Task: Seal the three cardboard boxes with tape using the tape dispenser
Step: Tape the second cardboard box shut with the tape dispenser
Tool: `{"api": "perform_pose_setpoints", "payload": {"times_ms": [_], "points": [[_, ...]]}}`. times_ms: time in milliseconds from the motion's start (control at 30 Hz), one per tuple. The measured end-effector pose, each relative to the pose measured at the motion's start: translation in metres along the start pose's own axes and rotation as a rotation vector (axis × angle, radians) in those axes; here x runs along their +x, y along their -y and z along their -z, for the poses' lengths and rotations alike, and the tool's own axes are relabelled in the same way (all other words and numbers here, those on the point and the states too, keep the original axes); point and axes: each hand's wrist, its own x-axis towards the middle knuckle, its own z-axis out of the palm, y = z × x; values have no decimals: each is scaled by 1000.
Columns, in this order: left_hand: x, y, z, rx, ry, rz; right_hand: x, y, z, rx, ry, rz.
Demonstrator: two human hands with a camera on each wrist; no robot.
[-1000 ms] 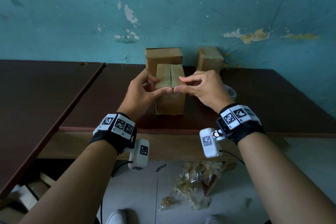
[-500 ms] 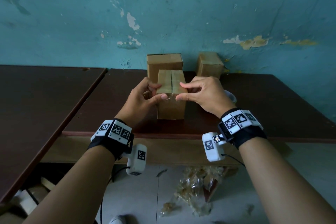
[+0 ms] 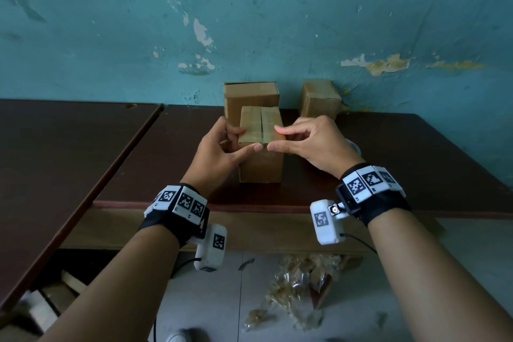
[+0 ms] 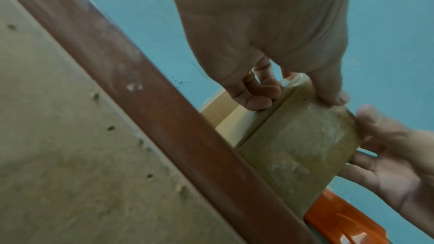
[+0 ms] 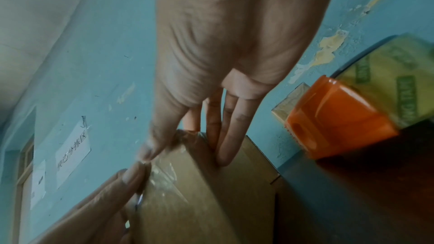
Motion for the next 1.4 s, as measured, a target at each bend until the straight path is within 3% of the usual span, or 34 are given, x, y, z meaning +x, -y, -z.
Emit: {"api": "perform_pose_setpoints", "payload": {"times_ms": [400,700,833,1000,1233,1400], "points": [[-3,-3,9,147,85,-41,1,4,2,-55,16,-19],[-3,-3,11,155,110,29,-1,3,11,-53,120,-71],[-1,-8,8,144,66,0,-3,3,14,31,192,-140],[5,-8,1,116,-62,-30,-3,13,10,-94,134,-152],[7,3,-7,158,-174,85,-5,24,-6,-130,94,-136],[9,-1,-6,204,-163,169,-4,30,-19,-234,37,-124]]}}
